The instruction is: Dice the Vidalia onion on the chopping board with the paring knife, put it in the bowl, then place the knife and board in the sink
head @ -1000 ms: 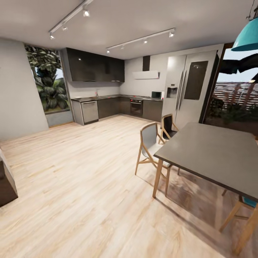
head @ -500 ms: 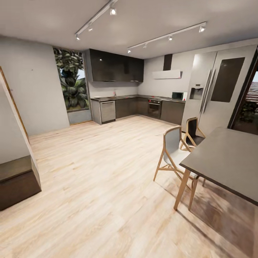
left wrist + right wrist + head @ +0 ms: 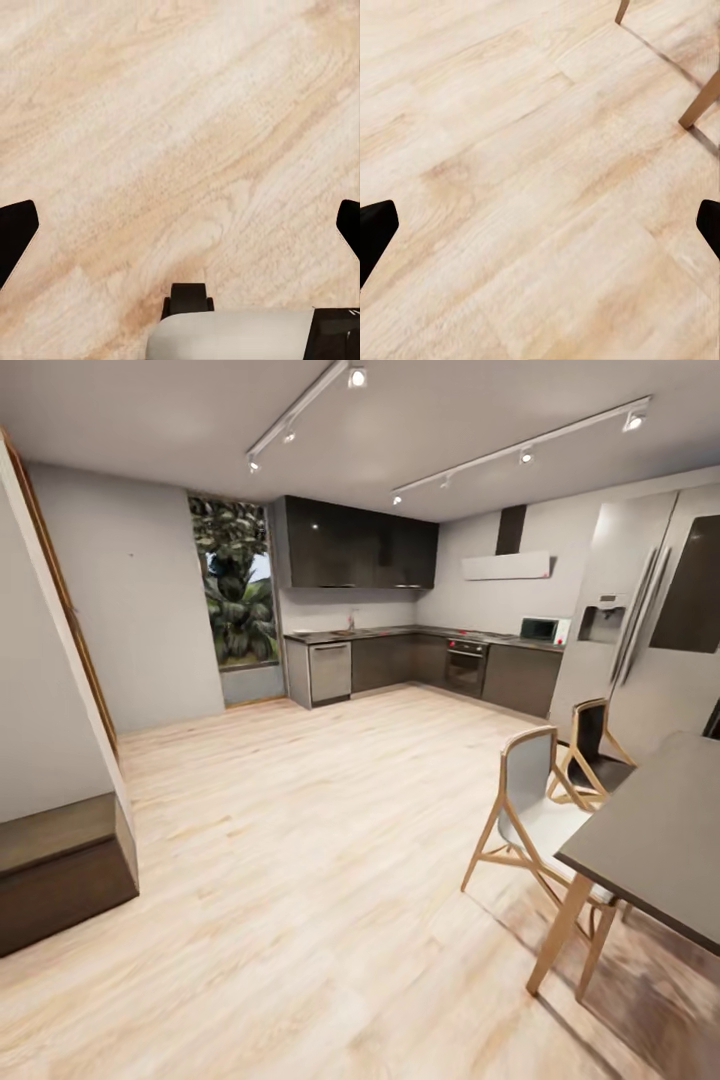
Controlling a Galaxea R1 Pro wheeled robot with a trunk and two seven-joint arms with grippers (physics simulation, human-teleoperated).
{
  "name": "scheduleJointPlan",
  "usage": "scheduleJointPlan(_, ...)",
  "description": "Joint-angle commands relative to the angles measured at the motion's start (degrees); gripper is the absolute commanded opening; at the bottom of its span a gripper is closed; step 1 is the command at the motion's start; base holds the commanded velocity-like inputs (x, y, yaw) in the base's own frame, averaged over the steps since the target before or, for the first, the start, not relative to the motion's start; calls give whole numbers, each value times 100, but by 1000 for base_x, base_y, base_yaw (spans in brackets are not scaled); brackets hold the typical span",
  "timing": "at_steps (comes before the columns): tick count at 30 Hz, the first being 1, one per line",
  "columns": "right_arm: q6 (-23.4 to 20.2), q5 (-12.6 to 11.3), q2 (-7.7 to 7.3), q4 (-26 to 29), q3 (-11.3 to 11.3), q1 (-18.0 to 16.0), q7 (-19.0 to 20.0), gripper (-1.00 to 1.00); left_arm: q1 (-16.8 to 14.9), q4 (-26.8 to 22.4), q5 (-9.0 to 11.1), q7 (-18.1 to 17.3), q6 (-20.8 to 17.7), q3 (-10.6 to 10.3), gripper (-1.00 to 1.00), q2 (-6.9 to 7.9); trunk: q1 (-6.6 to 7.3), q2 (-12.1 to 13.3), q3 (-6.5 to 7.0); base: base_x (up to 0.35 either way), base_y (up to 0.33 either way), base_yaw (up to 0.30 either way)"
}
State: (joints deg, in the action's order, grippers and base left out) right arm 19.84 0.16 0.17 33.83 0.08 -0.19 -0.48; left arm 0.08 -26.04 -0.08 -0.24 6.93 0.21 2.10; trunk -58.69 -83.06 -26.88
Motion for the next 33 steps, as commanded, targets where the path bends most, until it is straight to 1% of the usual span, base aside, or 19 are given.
scheduleJointPlan(1,15,1,1,-1,1,-4,-5,100,1,-2,-1,-3,10,2,100,1,-3,-2,-5,318,0,8)
scheduleJointPlan(33,11,1,-16,-1,-8,-3,-5,100,1,2,-1,-3,11,-3,100,-1,-3,-2,-5,318,0,0)
